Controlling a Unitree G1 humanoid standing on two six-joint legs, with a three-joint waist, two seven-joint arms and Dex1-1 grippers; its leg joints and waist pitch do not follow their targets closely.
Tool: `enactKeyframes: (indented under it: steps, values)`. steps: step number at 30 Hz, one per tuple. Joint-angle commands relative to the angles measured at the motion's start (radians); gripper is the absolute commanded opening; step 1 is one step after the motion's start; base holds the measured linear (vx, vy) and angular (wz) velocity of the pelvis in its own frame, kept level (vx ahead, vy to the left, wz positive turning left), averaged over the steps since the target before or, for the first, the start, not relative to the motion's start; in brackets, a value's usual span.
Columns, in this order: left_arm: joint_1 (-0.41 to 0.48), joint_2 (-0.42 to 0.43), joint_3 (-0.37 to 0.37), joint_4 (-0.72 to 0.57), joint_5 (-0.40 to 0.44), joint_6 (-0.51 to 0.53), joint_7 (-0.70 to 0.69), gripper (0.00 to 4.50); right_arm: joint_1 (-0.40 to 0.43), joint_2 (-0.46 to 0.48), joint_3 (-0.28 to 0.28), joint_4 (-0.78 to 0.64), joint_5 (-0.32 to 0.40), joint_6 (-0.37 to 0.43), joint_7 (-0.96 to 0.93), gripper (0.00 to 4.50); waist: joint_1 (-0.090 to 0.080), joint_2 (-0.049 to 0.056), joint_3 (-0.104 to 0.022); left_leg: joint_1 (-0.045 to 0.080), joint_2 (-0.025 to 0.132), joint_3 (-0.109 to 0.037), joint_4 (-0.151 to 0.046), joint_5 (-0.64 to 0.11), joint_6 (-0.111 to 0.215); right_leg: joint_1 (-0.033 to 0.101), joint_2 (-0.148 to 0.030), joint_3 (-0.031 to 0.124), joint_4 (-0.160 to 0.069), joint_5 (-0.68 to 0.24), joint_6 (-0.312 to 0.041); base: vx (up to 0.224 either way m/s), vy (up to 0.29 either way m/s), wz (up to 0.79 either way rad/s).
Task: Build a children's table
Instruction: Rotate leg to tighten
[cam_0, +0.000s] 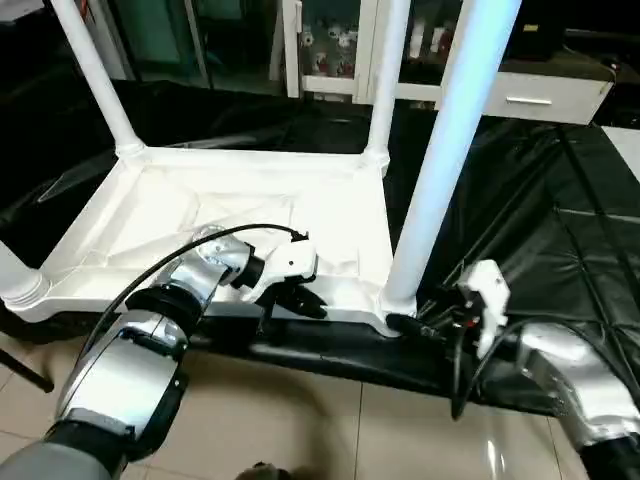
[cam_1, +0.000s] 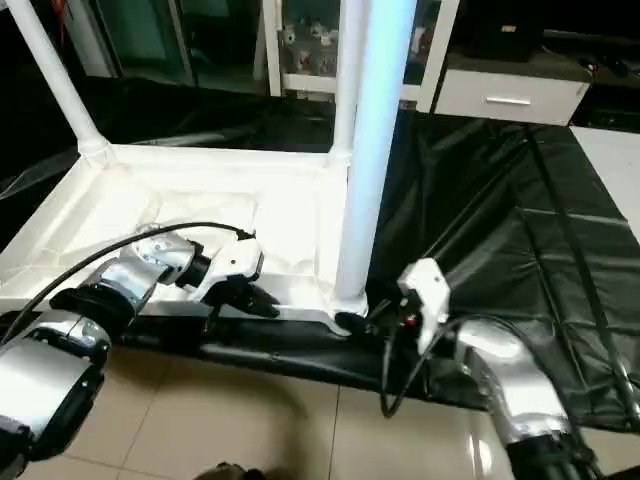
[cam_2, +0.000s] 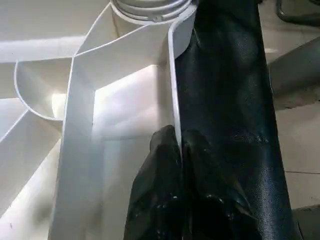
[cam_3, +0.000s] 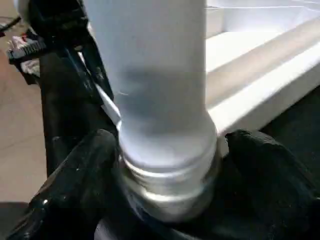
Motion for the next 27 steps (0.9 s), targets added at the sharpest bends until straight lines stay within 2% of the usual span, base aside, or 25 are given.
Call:
enactKeyframes:
  steps: [1,2,4,6,7,8,9,15,16,17,19,20,21,22,23,24,25,27]
  values:
    - [0.025,0.002,-0.040,-0.004,0.029,0.010,-0.043,0.00,-0.035,0.007,-0.007,0.018,-0.004,0.006,-0.006,3.59,0.000,-0.007,-0.060,0.054,0.096,-0.050,-0.087,-0.313,-0.014,0.013,-0.083,0.033,-0.065,-0.052,-0.283,0.000,0.000,0.00]
    - [0.025,0.001,-0.040,-0.006,0.029,0.012,-0.044,0.00,-0.040,0.007,-0.007,0.020,-0.002,0.009,-0.002,3.54,-0.001,-0.013,-0.061,0.053,0.095,-0.050,-0.086,-0.297,-0.005,0.015,-0.081,0.031,-0.062,-0.022,-0.284,0.000,0.000,0.00]
    - [0.025,0.000,-0.040,-0.009,0.029,0.013,-0.046,0.00,-0.045,0.005,-0.005,0.022,0.003,0.018,0.013,3.18,0.002,-0.009,-0.063,0.052,0.094,-0.049,-0.083,-0.276,0.007,0.016,-0.081,0.030,-0.059,0.006,-0.287,0.000,0.000,0.00]
    - [0.026,-0.001,-0.039,-0.012,0.029,0.016,-0.046,0.00,-0.047,0.000,-0.001,0.025,0.003,0.022,0.024,3.18,0.006,-0.009,-0.062,0.051,0.093,-0.048,-0.081,-0.271,0.017,0.016,-0.081,0.030,-0.059,0.010,-0.287,0.000,0.000,0.00]
    - [0.026,-0.001,-0.039,-0.012,0.029,0.016,-0.046,0.00,-0.047,0.000,-0.001,0.025,0.003,0.022,0.024,3.09,0.007,-0.010,-0.063,0.051,0.093,-0.048,-0.081,-0.271,0.019,0.017,-0.082,0.030,-0.059,0.008,-0.286,0.000,0.000,0.00]
    - [0.027,0.000,-0.039,-0.015,0.028,0.017,-0.047,0.00,-0.046,-0.004,0.002,0.025,0.003,0.024,0.033,2.96,0.007,-0.015,-0.062,0.051,0.094,-0.047,-0.080,-0.268,0.021,0.017,-0.082,0.031,-0.060,0.005,-0.284,0.000,0.000,0.00]
    - [0.028,0.000,-0.039,-0.017,0.028,0.019,-0.048,0.00,-0.046,-0.006,0.002,0.028,0.000,0.021,0.038,2.85,0.009,-0.013,-0.063,0.051,0.094,-0.048,-0.080,-0.266,0.022,0.017,-0.083,0.031,-0.060,0.001,-0.284,0.000,0.000,0.00]
    - [0.037,0.004,-0.037,-0.030,0.025,0.028,-0.046,0.00,-0.043,-0.012,-0.001,0.050,-0.018,0.011,0.042,2.70,0.009,-0.013,-0.064,0.050,0.093,-0.047,-0.077,-0.246,0.033,0.017,-0.082,0.030,-0.058,0.003,-0.284,0.000,0.000,0.00]
    - [0.030,-0.017,-0.021,-0.009,0.034,0.032,0.075,0.00,-0.064,0.028,-0.026,0.107,-0.068,-0.037,-0.097,2.69,0.008,-0.016,-0.065,0.050,0.093,-0.047,-0.076,-0.239,0.033,0.016,-0.082,0.030,-0.057,0.011,-0.285,0.000,0.000,0.00]
    - [0.028,-0.022,-0.018,-0.003,0.036,0.037,0.101,0.00,-0.069,0.039,-0.033,0.119,-0.074,-0.044,-0.126,2.69,0.004,-0.014,-0.065,0.051,0.092,-0.047,-0.077,-0.245,0.026,0.010,-0.082,0.031,-0.056,0.008,-0.286,0.000,0.000,0.00]
    - [0.015,-0.048,0.001,0.024,0.037,0.063,0.212,0.00,-0.089,0.094,-0.063,0.161,-0.092,-0.067,-0.254,2.67,-0.003,-0.016,-0.059,0.051,0.089,-0.051,-0.082,-0.299,-0.003,0.010,-0.085,0.032,-0.067,-0.075,-0.281,0.000,0.000,0.00]
    - [0.010,-0.060,0.012,0.035,0.032,0.077,0.244,0.00,-0.094,0.119,-0.072,0.171,-0.095,-0.066,-0.302,2.67,-0.006,-0.014,-0.057,0.058,0.091,-0.052,-0.085,-0.339,-0.028,0.005,-0.086,0.035,-0.074,-0.141,-0.269,0.000,0.000,0.00]
    - [0.006,-0.071,0.023,0.043,0.023,0.087,0.269,0.00,-0.097,0.142,-0.077,0.178,-0.100,-0.063,-0.345,2.67,-0.007,-0.014,-0.057,0.058,0.090,-0.054,-0.087,-0.354,-0.038,0.004,-0.086,0.035,-0.076,-0.166,-0.262,0.000,0.000,0.00]
    - [-0.003,-0.090,0.037,0.055,0.016,0.100,0.326,0.00,-0.105,0.179,-0.079,0.195,-0.118,-0.066,-0.422,2.67,-0.014,-0.020,-0.056,0.056,0.090,-0.057,-0.093,-0.370,-0.049,0.008,-0.085,0.034,-0.079,-0.197,-0.247,0.000,0.000,0.00]
    - [-0.012,-0.109,0.049,0.065,0.010,0.112,0.374,0.00,-0.117,0.219,-0.084,0.216,-0.125,-0.058,-0.495,2.67,-0.020,-0.014,-0.055,0.058,0.090,-0.059,-0.096,-0.388,-0.066,0.002,-0.084,0.035,-0.080,-0.217,-0.235,0.000,0.000,0.00]
    - [-0.021,-0.128,0.059,0.074,0.008,0.121,0.434,0.00,-0.134,0.256,-0.090,0.241,-0.140,-0.056,-0.578,2.67,-0.025,-0.017,-0.056,0.059,0.090,-0.059,-0.097,-0.398,-0.073,0.001,-0.082,0.034,-0.080,-0.222,-0.231,0.000,0.000,0.00]
    - [-0.021,-0.128,0.059,0.074,0.008,0.121,0.434,0.00,-0.134,0.256,-0.090,0.241,-0.140,-0.056,-0.578,2.67,-0.034,-0.015,-0.055,0.060,0.088,-0.061,-0.101,-0.425,-0.094,-0.003,-0.082,0.035,-0.081,-0.235,-0.226,0.000,0.000,0.00]
    - [-0.029,-0.141,0.064,0.081,0.008,0.132,0.477,0.00,-0.149,0.284,-0.096,0.263,-0.149,-0.053,-0.642,2.66,-0.038,-0.018,-0.055,0.060,0.087,-0.063,-0.102,-0.437,-0.101,-0.001,-0.082,0.033,-0.083,-0.244,-0.213,0.000,0.000,0.00]
